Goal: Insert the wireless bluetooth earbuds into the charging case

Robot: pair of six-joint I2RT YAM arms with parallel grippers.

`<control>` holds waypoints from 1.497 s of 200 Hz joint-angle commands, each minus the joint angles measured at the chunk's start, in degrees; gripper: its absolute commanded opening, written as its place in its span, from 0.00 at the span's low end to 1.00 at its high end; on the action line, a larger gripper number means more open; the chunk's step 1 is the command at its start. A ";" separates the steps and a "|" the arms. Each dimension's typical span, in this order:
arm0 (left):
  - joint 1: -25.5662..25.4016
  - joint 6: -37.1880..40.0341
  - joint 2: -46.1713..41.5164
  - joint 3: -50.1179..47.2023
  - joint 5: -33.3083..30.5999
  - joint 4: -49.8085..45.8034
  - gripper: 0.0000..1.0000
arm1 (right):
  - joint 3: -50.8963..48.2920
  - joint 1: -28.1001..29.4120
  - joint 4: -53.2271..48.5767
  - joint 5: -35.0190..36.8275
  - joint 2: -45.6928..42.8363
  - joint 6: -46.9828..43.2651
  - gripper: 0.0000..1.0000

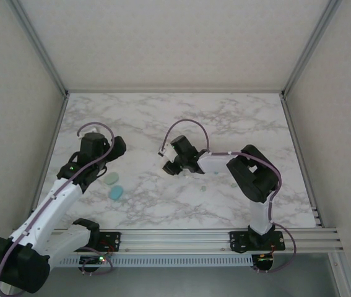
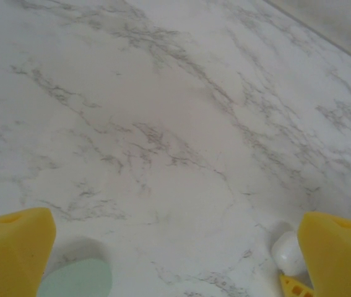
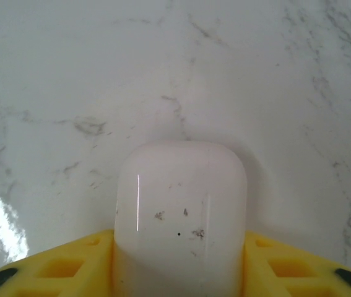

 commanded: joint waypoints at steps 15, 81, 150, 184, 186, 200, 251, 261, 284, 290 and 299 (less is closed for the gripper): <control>0.46 2.38 1.60 -1.15 17.08 9.27 1.00 | -8.52 0.46 10.24 -6.45 -9.46 -8.87 0.45; -0.04 3.35 10.67 3.27 48.97 14.45 0.86 | -14.07 0.54 11.54 -5.54 -28.36 -22.38 0.44; -6.00 4.80 14.24 10.31 56.91 16.11 0.82 | -13.24 0.71 9.03 -4.95 -36.18 -26.98 0.45; -9.47 7.31 17.01 13.33 57.29 12.74 0.74 | -12.66 0.71 9.49 -4.92 -36.48 -25.35 0.44; -9.58 7.47 17.08 13.42 57.26 12.55 0.74 | -12.66 0.71 9.52 -4.84 -36.48 -25.25 0.45; -10.21 8.42 17.35 13.88 57.25 11.65 0.70 | -12.62 0.66 9.99 -4.71 -36.51 -24.41 0.44; -11.20 9.74 18.12 14.36 56.72 9.88 0.51 | -12.73 0.71 10.33 -5.50 -36.83 -23.02 0.45; -11.40 10.06 18.33 14.67 56.57 9.45 0.49 | -12.67 0.69 10.33 -5.66 -36.80 -22.86 0.45; -11.66 10.28 18.93 14.98 55.85 9.22 0.43 | -12.53 0.66 9.71 -6.49 -37.21 -22.85 0.45; -11.66 10.29 19.11 15.19 55.76 9.08 0.43 | -12.49 0.70 9.58 -6.82 -37.31 -22.92 0.45; -11.75 10.38 19.38 15.46 55.86 9.07 0.43 | -12.41 0.71 9.10 -7.33 -37.33 -23.04 0.45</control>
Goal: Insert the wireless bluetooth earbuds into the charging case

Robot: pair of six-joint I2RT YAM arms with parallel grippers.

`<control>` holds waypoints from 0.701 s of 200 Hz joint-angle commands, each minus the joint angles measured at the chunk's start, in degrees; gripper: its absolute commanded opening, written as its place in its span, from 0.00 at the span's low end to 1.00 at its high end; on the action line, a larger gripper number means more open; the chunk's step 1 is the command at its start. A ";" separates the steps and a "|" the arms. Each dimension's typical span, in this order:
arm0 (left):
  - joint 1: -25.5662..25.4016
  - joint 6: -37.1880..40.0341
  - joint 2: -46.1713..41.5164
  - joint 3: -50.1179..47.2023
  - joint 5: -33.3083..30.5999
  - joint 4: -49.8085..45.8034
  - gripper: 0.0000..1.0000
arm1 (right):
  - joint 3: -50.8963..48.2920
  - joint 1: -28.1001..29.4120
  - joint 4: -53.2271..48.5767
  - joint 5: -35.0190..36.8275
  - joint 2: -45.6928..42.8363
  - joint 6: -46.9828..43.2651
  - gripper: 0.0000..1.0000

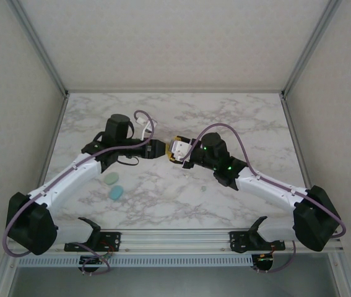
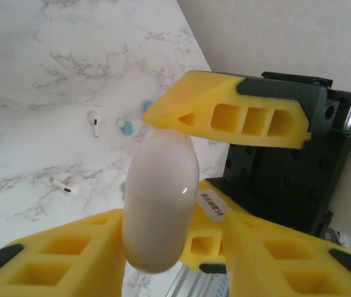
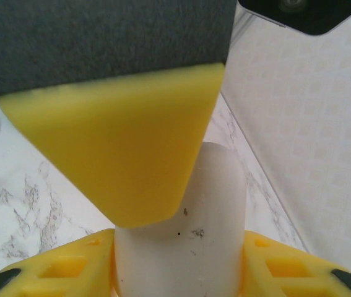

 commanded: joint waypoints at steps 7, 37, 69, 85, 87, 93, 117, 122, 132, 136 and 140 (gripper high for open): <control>-0.93 1.36 0.78 2.37 0.69 -1.16 0.42 | 0.77 0.58 -0.65 -2.09 -1.42 0.54 0.45; -0.95 3.21 1.13 3.40 0.79 -3.10 0.33 | 1.09 0.58 -1.58 -2.45 -1.21 0.18 0.45; -1.02 3.65 2.06 3.89 1.44 -3.54 0.32 | 1.70 0.57 -3.24 -3.24 -1.07 -1.19 0.45; -1.11 3.74 2.46 4.25 1.66 -3.79 0.33 | 1.87 0.54 -3.75 -3.22 -1.02 -1.71 0.45; -1.09 3.78 2.46 4.26 1.66 -3.80 0.33 | 1.84 0.53 -3.78 -3.22 -1.06 -1.75 0.45; -1.13 3.87 2.55 4.27 1.66 -3.81 0.33 | 1.94 0.58 -3.88 -3.23 -1.02 -1.77 0.45; -1.20 4.34 2.96 4.26 2.05 -4.13 0.32 | 1.99 0.53 -3.71 -3.04 -0.89 -1.59 0.45; -1.20 4.56 3.07 4.36 2.18 -4.40 0.31 | 2.04 0.56 -3.71 -2.88 -0.89 -1.50 0.45; -1.19 4.92 3.17 4.44 2.51 -4.91 0.30 | 2.10 0.56 -3.66 -2.95 -0.89 -1.30 0.45; -1.20 5.16 3.17 4.56 2.69 -5.10 0.29 | 2.03 0.50 -3.62 -2.91 -0.89 -1.18 0.45; -1.19 5.35 3.20 4.65 2.71 -5.27 0.28 | 2.07 0.56 -3.49 -2.95 -0.88 -1.13 0.45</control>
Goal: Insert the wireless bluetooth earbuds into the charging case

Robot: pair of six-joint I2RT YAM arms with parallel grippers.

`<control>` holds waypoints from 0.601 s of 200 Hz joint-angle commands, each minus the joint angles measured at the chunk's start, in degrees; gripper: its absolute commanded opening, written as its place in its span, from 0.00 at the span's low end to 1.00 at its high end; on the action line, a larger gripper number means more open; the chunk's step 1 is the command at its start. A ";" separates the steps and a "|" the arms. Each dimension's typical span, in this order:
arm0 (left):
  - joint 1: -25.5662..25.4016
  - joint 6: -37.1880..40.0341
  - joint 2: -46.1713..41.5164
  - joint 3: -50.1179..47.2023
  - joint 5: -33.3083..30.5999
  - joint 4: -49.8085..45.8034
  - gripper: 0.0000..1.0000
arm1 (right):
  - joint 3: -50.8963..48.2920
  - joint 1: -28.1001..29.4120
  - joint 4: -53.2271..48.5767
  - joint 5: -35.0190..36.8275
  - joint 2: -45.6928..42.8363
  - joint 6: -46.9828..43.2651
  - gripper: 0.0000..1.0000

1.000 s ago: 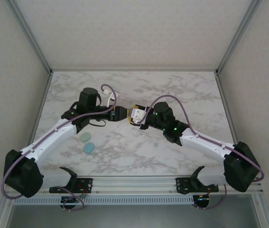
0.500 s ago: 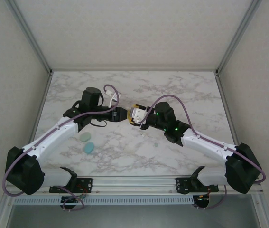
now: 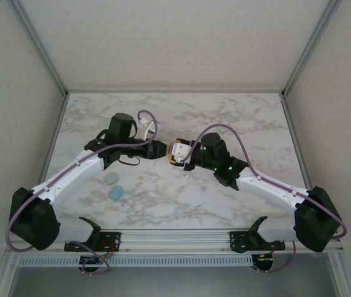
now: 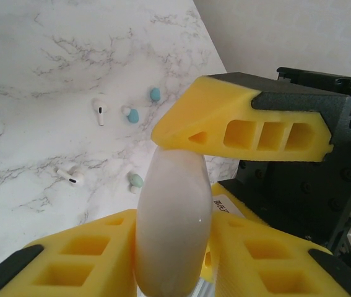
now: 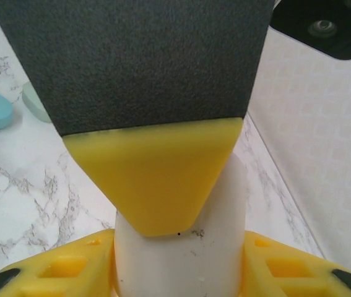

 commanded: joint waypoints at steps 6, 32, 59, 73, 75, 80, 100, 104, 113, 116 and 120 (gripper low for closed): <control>-0.78 2.79 0.82 2.59 2.80 -1.78 0.27 | 1.85 0.56 -0.21 -1.16 -0.51 -0.15 0.45; -0.78 3.47 0.01 2.52 2.76 -1.60 0.21 | 2.23 0.58 -0.51 -0.55 -0.45 1.15 0.49; -0.78 3.85 -3.21 1.83 -0.10 0.63 0.18 | 3.51 0.21 -2.77 0.73 -2.64 6.91 0.63; -0.78 4.21 -5.87 1.12 -2.72 3.02 0.17 | 4.61 -0.85 -5.97 -0.10 -5.21 12.16 0.68; -0.78 4.29 -6.30 0.87 -3.10 3.54 0.16 | 4.80 -1.14 -6.64 -0.35 -5.67 13.06 0.68; -0.79 4.26 -7.52 0.28 -4.19 5.01 0.18 | 5.27 -1.89 -8.38 -2.11 -6.65 15.40 0.68; -0.82 6.45 -12.47 -3.79 -6.81 14.20 0.18 | 7.09 -7.09 -12.64 -9.18 -10.68 29.22 0.70; -0.78 7.13 -13.56 -5.06 -6.99 16.52 0.18 | 7.90 -8.07 -13.75 -11.23 -11.01 32.31 0.70; -0.91 9.33 -15.76 -7.70 -7.05 21.94 0.18 | 10.04 -11.29 -16.47 -14.71 -11.02 39.92 0.68; -1.00 10.27 -16.27 -8.74 -6.97 23.44 0.18 | 11.01 -12.49 -17.51 -16.16 -10.82 42.42 0.67; -1.12 11.84 -17.21 -9.95 -6.70 25.56 0.18 | 12.45 -13.78 -19.25 -18.58 -10.33 45.33 0.66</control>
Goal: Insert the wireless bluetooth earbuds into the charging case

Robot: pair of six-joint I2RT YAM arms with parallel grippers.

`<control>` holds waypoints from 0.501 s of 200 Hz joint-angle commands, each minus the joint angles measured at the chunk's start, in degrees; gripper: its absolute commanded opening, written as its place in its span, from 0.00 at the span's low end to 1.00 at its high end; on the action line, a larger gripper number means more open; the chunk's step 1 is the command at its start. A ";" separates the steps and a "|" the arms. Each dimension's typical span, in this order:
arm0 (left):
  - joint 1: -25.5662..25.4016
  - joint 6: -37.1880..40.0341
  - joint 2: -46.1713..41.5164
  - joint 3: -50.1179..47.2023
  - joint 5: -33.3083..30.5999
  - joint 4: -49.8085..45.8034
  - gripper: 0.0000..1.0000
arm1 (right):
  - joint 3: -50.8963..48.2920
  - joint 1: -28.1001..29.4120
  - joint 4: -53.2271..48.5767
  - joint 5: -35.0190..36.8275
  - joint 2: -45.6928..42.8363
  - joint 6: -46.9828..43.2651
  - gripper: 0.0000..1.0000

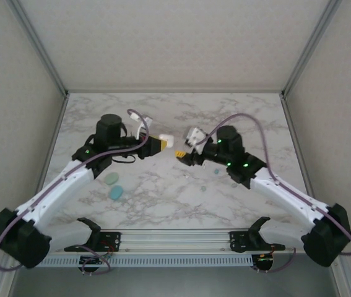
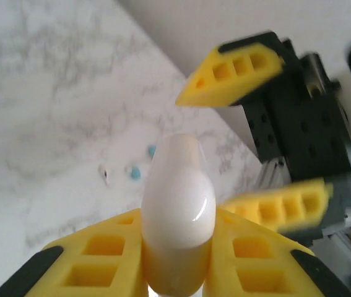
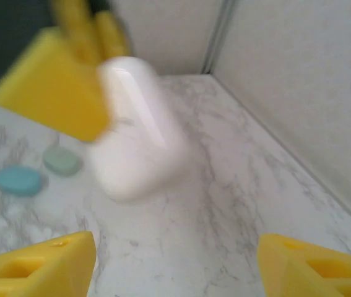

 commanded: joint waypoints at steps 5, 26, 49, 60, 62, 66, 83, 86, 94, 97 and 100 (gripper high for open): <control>-1.26 9.16 -6.07 -7.05 -1.22 17.50 0.18 | 8.46 -7.52 -9.59 -14.17 -0.09 25.75 0.65; -2.86 16.56 -7.70 -8.92 -3.06 18.83 0.15 | 13.82 -9.19 -14.15 -23.76 2.78 32.49 0.63; -3.47 18.07 -6.91 -8.31 -2.47 19.47 0.13 | 17.12 -8.54 -14.50 -30.36 4.97 37.01 0.64; -3.94 17.70 -6.49 -8.33 -2.65 20.62 0.13 | 19.25 -7.29 -17.68 -31.15 5.88 34.85 0.66; -4.01 17.57 -6.44 -8.37 -2.63 20.88 0.13 | 19.55 -7.03 -18.31 -31.23 6.05 34.32 0.66; -4.12 17.17 -6.19 -8.40 -2.55 21.45 0.13 | 20.24 -6.35 -19.71 -31.26 6.38 33.01 0.68; -4.54 16.02 -5.57 -8.88 -2.07 24.05 0.13 | 22.60 -4.18 -24.48 -30.04 7.64 28.62 0.71; -4.58 15.89 -5.48 -8.88 -2.02 24.39 0.13 | 22.82 -4.09 -24.70 -29.70 7.81 28.42 0.71; -4.72 15.63 -5.24 -9.02 -1.76 24.91 0.13 | 22.90 -3.90 -24.50 -28.49 8.22 28.80 0.71; -4.75 15.57 -5.19 -8.97 -1.69 25.02 0.13 | 22.89 -3.85 -24.28 -27.87 8.36 28.94 0.71; -4.76 15.48 -5.11 -8.89 -1.54 25.10 0.12 | 22.81 -3.85 -24.09 -27.09 8.43 29.11 0.71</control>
